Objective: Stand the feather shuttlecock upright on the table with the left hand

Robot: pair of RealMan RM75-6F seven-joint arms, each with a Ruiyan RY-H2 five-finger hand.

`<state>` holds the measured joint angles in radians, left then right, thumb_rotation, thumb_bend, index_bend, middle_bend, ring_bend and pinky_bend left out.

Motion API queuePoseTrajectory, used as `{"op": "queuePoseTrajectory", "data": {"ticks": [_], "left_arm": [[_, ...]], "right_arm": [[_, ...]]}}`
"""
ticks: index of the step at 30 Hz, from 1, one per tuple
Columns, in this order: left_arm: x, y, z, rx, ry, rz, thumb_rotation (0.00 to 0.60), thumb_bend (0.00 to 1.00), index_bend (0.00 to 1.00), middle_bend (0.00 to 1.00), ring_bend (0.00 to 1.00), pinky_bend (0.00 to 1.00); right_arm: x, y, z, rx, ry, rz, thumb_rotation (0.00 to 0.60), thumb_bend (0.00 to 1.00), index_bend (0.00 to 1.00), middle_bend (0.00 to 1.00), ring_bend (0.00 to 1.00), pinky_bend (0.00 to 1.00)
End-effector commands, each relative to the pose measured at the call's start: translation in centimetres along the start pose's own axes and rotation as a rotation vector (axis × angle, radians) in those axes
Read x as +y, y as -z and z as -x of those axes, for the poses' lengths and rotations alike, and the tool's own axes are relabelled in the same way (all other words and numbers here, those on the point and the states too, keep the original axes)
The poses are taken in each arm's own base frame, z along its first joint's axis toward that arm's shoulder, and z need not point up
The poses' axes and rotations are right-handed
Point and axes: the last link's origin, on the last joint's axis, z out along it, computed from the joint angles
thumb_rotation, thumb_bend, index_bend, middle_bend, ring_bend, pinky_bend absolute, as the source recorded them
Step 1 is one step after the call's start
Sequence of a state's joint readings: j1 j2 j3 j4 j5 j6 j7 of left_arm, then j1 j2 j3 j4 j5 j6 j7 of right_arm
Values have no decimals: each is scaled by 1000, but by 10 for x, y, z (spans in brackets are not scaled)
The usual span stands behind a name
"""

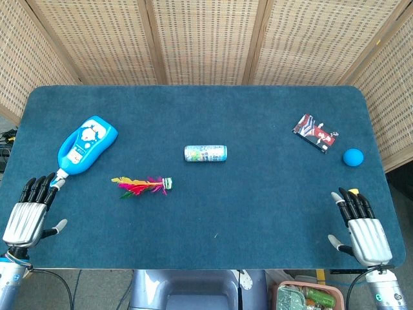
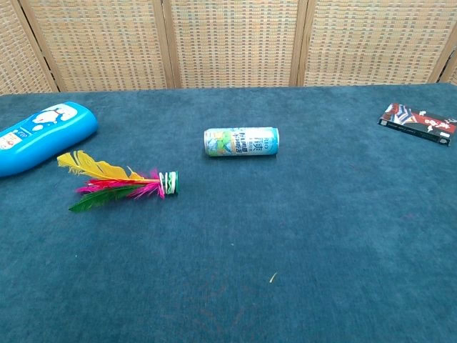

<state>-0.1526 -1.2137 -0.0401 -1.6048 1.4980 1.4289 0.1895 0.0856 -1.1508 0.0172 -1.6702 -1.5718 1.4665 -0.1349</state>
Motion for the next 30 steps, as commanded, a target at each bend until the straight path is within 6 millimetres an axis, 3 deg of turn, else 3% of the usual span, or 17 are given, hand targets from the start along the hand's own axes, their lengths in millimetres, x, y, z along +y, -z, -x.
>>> {"op": "queuePoseTrajectory", "data": {"ticks": [1,9,19,30], "left_arm": [[4,-11,-5,10,9,0,600,214,168,0,0,0],[21,-58,-27,31,-8,31,600,256,253,0,0,0],[52,-107,-12,-116,-20,55,600,279,304,0,0,0],[75,-126,4,-187,-48,69,600,301,371,0,0,0]], "right_arm": [[0,0,0,-1,-2,-3,600,186,0,0,0,16],[1,0,-1,0,-15,-2,600,186,0,0,0,16],[3,-2,0,-11,-32,-1,600,185,0,0,0,16],[5,-3,1,-18,-46,0,600,185,0,0,0,16]]}}
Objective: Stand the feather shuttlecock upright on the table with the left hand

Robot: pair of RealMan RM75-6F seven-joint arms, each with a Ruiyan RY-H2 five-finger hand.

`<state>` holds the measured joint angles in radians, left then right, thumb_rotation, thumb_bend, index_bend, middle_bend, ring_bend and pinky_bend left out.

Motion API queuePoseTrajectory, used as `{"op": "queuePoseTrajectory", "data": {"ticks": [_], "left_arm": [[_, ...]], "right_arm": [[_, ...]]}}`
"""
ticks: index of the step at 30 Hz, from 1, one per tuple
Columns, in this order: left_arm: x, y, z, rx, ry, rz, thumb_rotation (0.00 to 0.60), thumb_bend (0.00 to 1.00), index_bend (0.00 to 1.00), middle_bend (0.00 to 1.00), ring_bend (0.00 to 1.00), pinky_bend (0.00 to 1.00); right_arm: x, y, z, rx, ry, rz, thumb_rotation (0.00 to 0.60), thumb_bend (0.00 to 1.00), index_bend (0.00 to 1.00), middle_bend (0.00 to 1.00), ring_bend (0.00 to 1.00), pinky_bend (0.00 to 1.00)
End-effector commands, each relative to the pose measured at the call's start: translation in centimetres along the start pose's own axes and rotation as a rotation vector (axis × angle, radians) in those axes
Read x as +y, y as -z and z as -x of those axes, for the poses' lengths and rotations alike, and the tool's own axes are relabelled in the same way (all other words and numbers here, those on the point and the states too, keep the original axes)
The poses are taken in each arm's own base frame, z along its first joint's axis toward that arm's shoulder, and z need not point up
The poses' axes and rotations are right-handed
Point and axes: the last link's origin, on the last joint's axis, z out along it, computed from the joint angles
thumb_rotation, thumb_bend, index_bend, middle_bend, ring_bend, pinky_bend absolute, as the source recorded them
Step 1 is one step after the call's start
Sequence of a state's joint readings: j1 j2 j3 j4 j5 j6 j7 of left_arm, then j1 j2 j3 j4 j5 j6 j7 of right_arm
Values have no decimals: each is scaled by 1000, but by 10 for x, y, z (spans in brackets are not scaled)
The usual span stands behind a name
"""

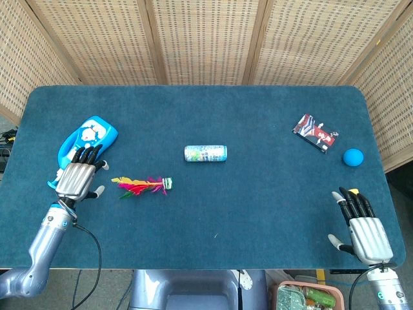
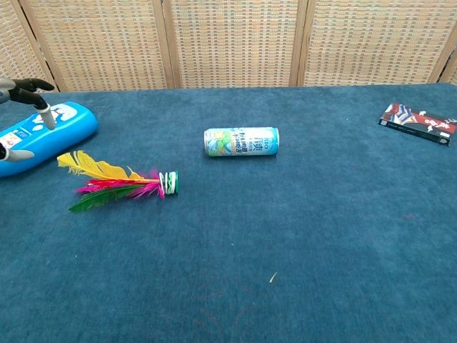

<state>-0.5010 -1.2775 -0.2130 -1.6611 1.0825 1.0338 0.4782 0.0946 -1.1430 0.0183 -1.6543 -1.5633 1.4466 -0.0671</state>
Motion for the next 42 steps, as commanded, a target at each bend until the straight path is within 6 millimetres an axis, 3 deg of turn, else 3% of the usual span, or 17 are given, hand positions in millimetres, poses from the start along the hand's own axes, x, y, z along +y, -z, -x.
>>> {"op": "queuePoseTrajectory", "data": {"ticks": [1,17,42], "left_arm": [[8,-6,5,-22,3,5,600,304,372,0,0,0],[27,-27,36,-101,2,-20,600,397,386,0,0,0],[40,-35,38,-48,35,-10,600,431,545,47,0,0]], "right_arm": [[0,0,0,-3,-2,-4,600,185,0,0,0,16],[-1,0,2,-11,-8,-12,600,186,0,0,0,16],[-4,0,5,-25,-3,-23,600,185,0,0,0,16]]}}
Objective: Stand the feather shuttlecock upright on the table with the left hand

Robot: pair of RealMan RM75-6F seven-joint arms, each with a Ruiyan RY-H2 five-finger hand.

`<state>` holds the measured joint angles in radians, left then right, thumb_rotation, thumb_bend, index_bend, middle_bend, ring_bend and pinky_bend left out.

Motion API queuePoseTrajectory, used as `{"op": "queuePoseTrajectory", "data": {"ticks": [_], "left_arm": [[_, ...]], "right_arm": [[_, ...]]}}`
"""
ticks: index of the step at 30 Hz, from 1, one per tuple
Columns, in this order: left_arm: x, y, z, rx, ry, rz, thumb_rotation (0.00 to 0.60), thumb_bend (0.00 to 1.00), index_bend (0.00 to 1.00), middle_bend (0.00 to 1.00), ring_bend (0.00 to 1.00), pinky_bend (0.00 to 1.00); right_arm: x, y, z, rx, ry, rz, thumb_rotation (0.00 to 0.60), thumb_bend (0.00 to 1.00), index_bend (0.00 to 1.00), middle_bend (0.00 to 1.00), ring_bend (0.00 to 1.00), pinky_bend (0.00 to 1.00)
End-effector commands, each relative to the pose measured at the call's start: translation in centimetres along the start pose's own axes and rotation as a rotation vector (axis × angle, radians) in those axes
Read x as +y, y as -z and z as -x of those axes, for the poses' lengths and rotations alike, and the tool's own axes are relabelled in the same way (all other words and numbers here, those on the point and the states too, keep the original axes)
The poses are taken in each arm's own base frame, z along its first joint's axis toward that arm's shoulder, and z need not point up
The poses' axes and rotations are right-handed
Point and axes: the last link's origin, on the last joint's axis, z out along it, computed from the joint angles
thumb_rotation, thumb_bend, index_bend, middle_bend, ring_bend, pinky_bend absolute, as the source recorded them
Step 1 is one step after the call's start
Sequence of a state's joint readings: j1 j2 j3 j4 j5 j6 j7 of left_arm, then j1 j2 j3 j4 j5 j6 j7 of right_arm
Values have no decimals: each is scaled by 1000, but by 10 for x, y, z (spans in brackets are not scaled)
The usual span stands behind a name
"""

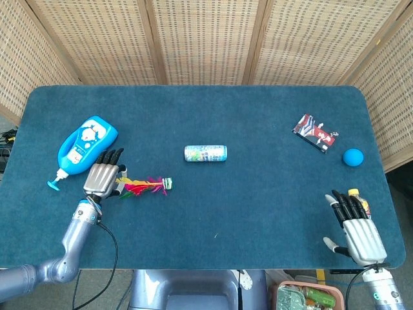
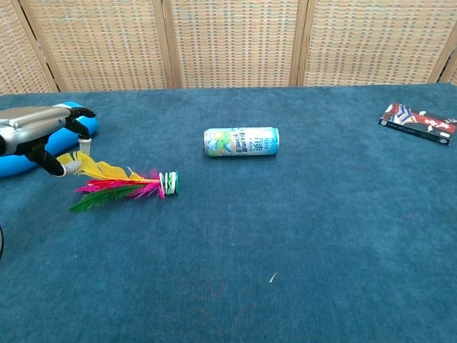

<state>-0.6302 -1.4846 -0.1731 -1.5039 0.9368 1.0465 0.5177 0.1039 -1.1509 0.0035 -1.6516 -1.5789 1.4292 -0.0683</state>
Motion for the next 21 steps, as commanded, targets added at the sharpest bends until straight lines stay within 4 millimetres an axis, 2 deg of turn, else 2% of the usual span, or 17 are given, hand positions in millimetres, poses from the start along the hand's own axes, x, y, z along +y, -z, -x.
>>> {"op": "queuePoseTrajectory", "data": {"ticks": [1,12,17,21], "left_arm": [[-2,0,1,-1,0,-7,600,431,548,47,0,0],[-7,0,0,4,11,-24,600,484,578,55,0,0],[-3,5,-11,47,8,2,600,484,580,55,0,0],[-3,11,-29,110,-18,25,600,484,580,56,0,0]], "right_arm": [[1,0,-1,4,-3,4,600,185,0,0,0,16],[1,0,-2,8,-7,5,600,185,0,0,0,16],[2,0,-2,7,-8,7,600,186,0,0,0,16],[2,0,-3,12,-10,9,600,186,0,0,0,16]]}}
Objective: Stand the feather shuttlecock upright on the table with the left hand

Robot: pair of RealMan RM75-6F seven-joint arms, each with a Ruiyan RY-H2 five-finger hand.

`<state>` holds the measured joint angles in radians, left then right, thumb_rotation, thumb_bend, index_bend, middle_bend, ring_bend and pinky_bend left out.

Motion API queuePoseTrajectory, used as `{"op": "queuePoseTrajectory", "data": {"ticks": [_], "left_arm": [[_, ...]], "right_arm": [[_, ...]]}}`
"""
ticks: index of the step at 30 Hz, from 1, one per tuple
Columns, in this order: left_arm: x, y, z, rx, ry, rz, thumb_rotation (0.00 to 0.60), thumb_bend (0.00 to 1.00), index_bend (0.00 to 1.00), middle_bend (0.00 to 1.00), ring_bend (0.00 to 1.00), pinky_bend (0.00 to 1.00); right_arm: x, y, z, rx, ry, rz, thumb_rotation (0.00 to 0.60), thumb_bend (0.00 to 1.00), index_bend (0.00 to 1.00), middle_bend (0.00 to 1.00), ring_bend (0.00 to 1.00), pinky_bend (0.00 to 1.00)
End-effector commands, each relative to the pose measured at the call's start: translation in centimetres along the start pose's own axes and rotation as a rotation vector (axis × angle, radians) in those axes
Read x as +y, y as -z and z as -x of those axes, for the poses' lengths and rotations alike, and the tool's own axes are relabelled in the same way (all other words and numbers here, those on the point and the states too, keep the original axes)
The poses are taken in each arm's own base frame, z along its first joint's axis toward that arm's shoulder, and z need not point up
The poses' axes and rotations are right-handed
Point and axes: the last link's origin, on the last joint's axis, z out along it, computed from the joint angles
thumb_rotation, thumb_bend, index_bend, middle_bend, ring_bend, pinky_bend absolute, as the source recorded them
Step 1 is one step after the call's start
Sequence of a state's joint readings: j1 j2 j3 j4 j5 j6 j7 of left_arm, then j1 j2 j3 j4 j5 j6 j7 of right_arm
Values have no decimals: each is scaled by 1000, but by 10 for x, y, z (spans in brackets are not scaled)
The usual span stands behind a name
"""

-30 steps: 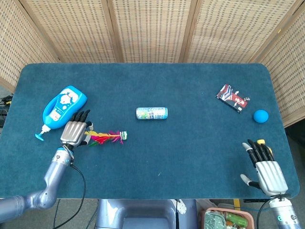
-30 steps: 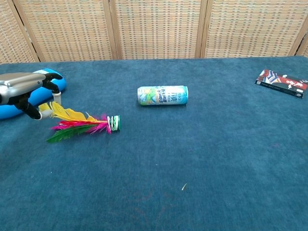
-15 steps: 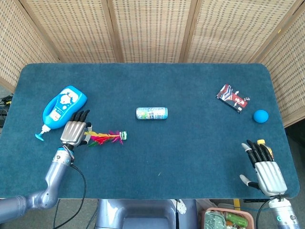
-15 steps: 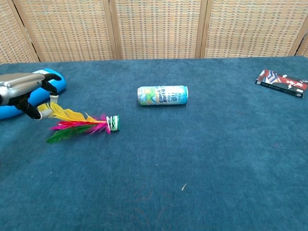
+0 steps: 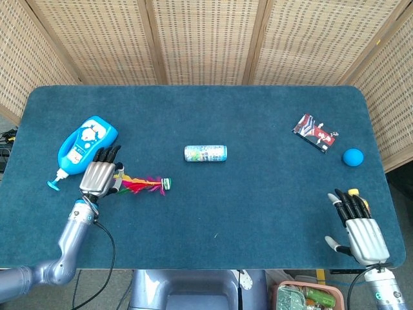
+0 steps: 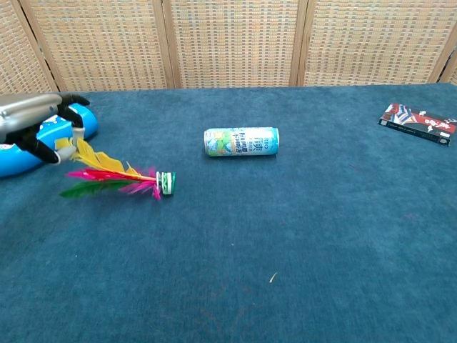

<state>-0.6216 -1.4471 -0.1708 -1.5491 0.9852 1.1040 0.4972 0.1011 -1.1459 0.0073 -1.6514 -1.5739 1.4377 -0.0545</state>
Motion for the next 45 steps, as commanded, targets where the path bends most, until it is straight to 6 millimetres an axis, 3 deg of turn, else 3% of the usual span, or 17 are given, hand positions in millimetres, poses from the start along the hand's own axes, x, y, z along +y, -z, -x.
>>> {"op": "queuePoseTrajectory", "data": {"ticks": [1,10,18,31,45], "left_arm": [[-1,4,-18,59,-29,17,600,484,580,56,0,0],[-8,9,-60,194,-239,53,600,485,580,60,0,0],[-4,9,-81,271,-465,125,600,486,580,69,0,0],[3,9,-62,265,-489,166,600,485,580,78,0,0],[9,8,-56,262,-482,184,600,486,580,79,0,0]], "right_arm": [[0,0,0,2,-1,-1,600,185,0,0,0,16],[-2,2,-1,4,1,-8,600,186,0,0,0,16],[-1,2,-2,8,-2,-5,600,185,0,0,0,16],[0,2,-4,14,-6,-2,600,185,0,0,0,16],[0,2,-3,11,-5,-3,600,185,0,0,0,16]]}}
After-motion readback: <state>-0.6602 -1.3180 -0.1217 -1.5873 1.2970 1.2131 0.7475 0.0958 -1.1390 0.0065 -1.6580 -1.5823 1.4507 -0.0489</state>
